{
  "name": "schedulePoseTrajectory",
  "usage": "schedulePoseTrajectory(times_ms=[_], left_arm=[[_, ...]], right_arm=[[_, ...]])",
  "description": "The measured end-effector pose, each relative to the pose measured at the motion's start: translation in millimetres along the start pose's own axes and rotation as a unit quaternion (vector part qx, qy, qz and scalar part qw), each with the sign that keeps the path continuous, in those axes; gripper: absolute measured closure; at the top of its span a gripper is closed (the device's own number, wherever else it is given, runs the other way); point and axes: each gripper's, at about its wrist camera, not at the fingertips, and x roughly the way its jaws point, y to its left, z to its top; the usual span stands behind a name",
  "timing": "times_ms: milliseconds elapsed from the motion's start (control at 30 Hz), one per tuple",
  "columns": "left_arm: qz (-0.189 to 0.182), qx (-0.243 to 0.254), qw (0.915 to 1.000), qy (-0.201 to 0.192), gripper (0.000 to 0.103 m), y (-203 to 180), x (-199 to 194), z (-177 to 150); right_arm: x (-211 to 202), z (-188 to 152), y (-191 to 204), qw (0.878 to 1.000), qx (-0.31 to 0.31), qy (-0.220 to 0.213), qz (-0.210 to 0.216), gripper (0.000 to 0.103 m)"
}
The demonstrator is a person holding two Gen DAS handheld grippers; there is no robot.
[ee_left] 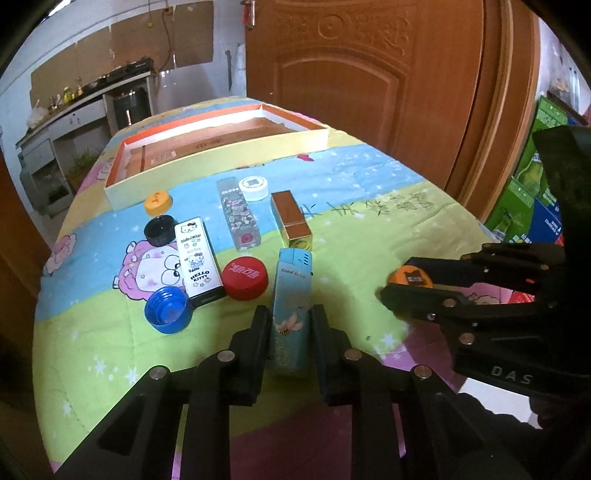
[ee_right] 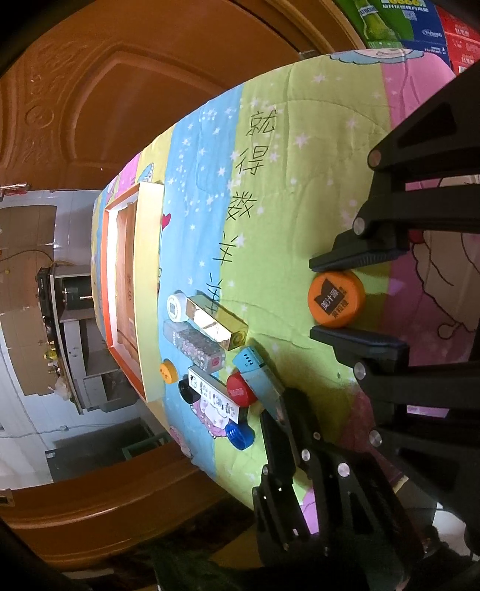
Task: Organize rigid objects
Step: 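Grasp the orange round cap with the right tool while the left tool grasps the light blue lighter, then carry the lighter and orange cap into the cardboard tray and open both tools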
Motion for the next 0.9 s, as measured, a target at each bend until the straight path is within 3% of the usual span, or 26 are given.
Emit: schedulePoseTrajectory(times_ms=[300,400,567,900], left_arm=[[0.01,-0.011,0.9994,-0.033,0.08,0.0,-31.5,24.7],[0.035,-0.02,0.9984,-0.04,0.08,6.8,-39.0,44.4],[0.066,-0.052,0.9954,-0.047,0.081,27.6,-43.9,76.4],[0.092,-0.12,0.9881,-0.028,0.081,82.8,-17.2,157.4]], right_arm=[[-19.9,22.3,-7.0,0.999,-0.003,-0.031,0.013,0.073],[-27.7,37.7,-10.2,0.999,-0.016,-0.049,0.006,0.073],[-37.4,69.8,-19.4,0.996,-0.035,-0.077,-0.014,0.073],[-26.0,156.4,-44.6,0.992,-0.069,-0.108,0.003,0.073]])
